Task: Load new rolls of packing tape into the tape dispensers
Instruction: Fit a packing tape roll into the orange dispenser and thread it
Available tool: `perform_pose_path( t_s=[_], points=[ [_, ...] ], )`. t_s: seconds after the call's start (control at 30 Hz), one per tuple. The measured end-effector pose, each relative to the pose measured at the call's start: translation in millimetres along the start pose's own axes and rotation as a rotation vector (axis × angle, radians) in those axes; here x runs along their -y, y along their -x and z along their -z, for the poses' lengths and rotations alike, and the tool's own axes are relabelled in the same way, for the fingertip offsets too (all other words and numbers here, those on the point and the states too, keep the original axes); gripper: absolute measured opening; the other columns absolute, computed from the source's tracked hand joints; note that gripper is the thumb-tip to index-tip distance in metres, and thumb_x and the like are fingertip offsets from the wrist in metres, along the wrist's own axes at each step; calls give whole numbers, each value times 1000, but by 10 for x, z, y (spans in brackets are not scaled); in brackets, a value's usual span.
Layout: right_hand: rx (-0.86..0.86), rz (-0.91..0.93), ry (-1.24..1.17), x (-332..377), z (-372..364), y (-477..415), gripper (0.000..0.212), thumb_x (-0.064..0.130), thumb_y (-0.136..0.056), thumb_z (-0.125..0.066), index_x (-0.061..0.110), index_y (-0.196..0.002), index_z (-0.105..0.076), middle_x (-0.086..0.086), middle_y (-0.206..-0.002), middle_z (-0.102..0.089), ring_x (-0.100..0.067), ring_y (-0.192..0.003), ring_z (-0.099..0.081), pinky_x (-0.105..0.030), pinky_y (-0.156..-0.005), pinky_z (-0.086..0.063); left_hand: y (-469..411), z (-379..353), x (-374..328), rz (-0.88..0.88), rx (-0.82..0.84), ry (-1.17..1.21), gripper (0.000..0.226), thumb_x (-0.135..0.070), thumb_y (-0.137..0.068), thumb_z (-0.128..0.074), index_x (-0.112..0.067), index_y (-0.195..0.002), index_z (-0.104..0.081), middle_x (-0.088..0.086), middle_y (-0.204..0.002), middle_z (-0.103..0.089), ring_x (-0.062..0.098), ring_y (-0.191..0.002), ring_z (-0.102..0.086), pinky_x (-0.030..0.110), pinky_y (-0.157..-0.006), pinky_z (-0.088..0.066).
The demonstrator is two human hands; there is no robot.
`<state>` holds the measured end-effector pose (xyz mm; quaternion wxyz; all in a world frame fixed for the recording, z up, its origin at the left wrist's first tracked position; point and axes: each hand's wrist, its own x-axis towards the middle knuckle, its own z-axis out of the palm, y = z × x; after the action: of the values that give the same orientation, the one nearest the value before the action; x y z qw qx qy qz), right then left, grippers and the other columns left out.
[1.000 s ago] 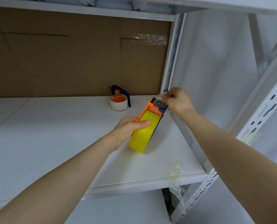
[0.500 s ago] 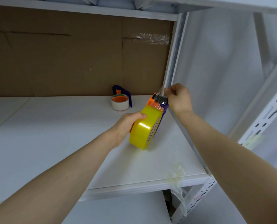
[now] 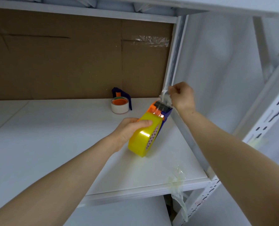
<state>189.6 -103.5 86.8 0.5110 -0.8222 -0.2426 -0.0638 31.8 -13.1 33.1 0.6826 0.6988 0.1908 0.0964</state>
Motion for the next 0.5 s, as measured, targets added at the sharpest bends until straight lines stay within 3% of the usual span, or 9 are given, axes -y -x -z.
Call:
perform_pose_path(
  t_s=[0.1,0.2,0.27,0.4,0.5],
  points=[
    [-5,-43,-38,-14,-17,20,14,23,-96,-49,12,-88,-52,-16,-100,-66,-32,-92,-64,-50,-82,-54,25,2,12,-12,-28,15,9,-26,-84,-65,-17,-84,-66,-7,-64,-71,5,-57,-67,17,-56,-54],
    [-53,-74,-101,2,8,21,15,19,-96,-47,7,-89,-53,-19,-93,-64,-31,-79,-63,-51,-77,-55,30,0,22,-20,-97,27,23,-35,-81,-67,-13,-88,-68,-4,-69,-73,11,-63,-69,23,-61,-55],
    [-30,-89,-100,7,43,21,18,17,-97,-47,4,-91,-56,-18,-88,-62,-26,-67,-60,-47,-74,-57,38,6,52,-12,-133,45,24,-38,-79,-68,-14,-85,-68,-4,-69,-73,10,-63,-69,25,-63,-55],
    [49,-194,-123,-28,77,22,20,18,-96,-52,4,-84,-60,-7,-68,-58,-16,-52,-55,-38,-70,-56,68,10,81,-25,-175,80,18,-35,-80,-68,-18,-75,-66,-9,-59,-70,5,-52,-67,18,-51,-54],
    [77,-343,-201,-21,84,8,19,17,-93,-58,3,-80,-59,-7,-65,-58,-15,-50,-55,-29,-65,-56,86,24,93,-9,-205,95,19,-36,-78,-70,-17,-78,-67,-7,-62,-72,9,-57,-69,23,-59,-56]
  ],
)
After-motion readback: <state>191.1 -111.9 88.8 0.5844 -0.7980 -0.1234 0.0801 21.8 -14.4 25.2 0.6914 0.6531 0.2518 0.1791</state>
